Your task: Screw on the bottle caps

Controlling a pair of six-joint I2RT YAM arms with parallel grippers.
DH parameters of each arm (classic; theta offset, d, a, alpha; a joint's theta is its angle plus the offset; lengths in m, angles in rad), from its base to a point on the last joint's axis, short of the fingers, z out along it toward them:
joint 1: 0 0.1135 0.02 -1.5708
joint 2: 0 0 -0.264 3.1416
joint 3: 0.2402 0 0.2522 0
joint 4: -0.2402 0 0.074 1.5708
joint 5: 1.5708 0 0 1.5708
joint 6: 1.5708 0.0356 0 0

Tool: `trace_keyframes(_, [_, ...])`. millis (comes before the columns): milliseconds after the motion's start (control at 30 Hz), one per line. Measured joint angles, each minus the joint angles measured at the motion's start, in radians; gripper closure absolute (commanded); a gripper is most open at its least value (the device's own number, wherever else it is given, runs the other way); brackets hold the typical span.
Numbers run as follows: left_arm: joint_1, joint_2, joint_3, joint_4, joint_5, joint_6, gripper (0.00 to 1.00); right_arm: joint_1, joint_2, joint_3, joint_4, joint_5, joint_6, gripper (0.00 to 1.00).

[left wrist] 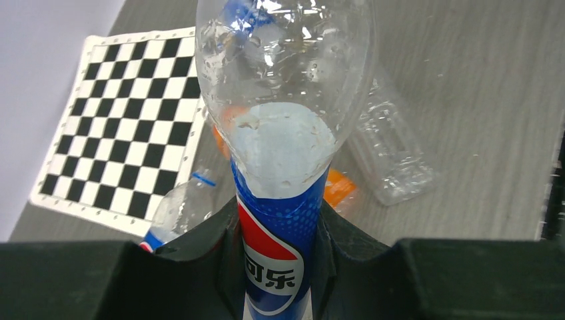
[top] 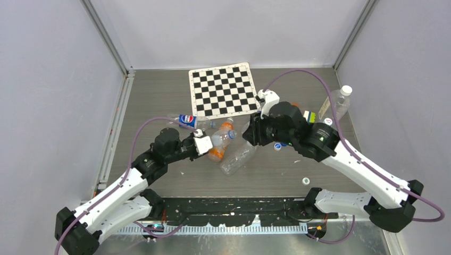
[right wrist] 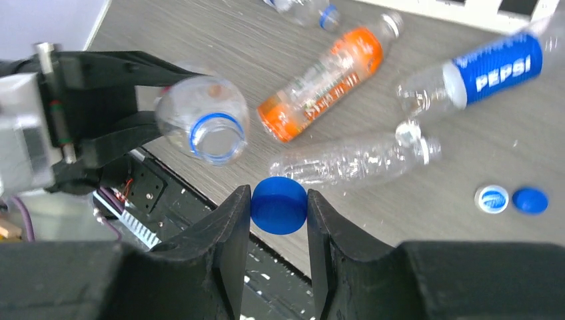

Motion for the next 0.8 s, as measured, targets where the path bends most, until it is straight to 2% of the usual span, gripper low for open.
trace_keyframes(167, [0.0,0.03,0.082,-0.102,0.109,-0.021,0.67,0.0,-0.097,-0.02,0.077,-0.112,-0.253,0.99])
trace_keyframes(433, [0.0,0.034,0.118,-0.194,0.254,0.001,0.67,0.0,-0.137,-0.022,0.085,-0.343,-0.637,1.0])
trace_keyframes(567, [0.0,0.032,0.118,-0.206,0.306,0.017,0.67,-0.006,-0.146,-0.027,0.079,-0.441,-0.777,1.0])
trace_keyframes(800, [0.0,0.032,0.118,-0.209,0.343,0.027,0.66,-0.013,-0.131,-0.027,0.057,-0.583,-0.901,1.0])
